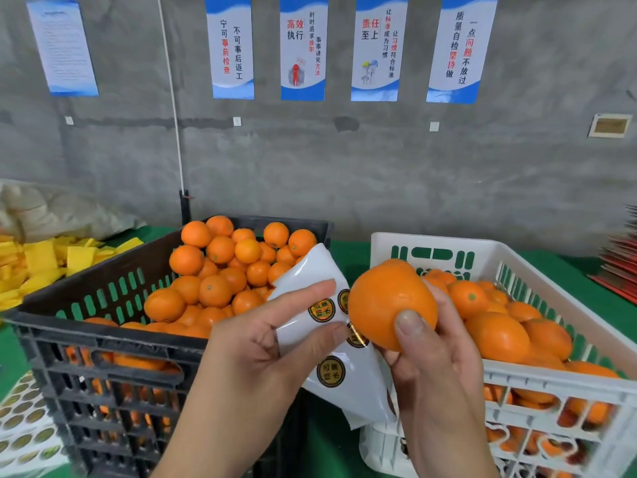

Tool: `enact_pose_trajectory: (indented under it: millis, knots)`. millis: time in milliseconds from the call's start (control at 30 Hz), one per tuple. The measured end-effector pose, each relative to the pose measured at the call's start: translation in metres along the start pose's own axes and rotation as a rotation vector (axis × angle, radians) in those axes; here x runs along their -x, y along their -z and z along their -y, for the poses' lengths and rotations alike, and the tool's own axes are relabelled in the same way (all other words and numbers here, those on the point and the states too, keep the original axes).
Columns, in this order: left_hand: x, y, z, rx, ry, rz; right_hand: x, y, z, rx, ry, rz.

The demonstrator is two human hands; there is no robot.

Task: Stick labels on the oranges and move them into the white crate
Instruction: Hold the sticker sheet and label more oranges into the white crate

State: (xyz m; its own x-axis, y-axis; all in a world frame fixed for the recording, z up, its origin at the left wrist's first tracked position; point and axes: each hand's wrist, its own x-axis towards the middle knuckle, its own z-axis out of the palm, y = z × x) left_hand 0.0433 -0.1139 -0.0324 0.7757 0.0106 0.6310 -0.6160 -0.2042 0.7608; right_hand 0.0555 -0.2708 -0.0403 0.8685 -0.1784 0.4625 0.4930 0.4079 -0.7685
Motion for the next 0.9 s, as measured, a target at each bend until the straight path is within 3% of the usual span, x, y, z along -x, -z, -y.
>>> enact_pose_trajectory:
  millis: [400,600,900]
  knots:
    - [-0.004,0.006,0.006,-0.172,-0.074,0.027,0.006,-0.008,0.002,0.076,0.011,-0.034]
    - [-0.004,0.009,-0.004,-0.061,-0.072,0.152,0.006,-0.007,0.001,0.069,0.012,-0.089]
    - [-0.003,0.016,-0.005,-0.066,0.073,0.162,0.007,-0.004,0.001,0.051,-0.057,-0.106]
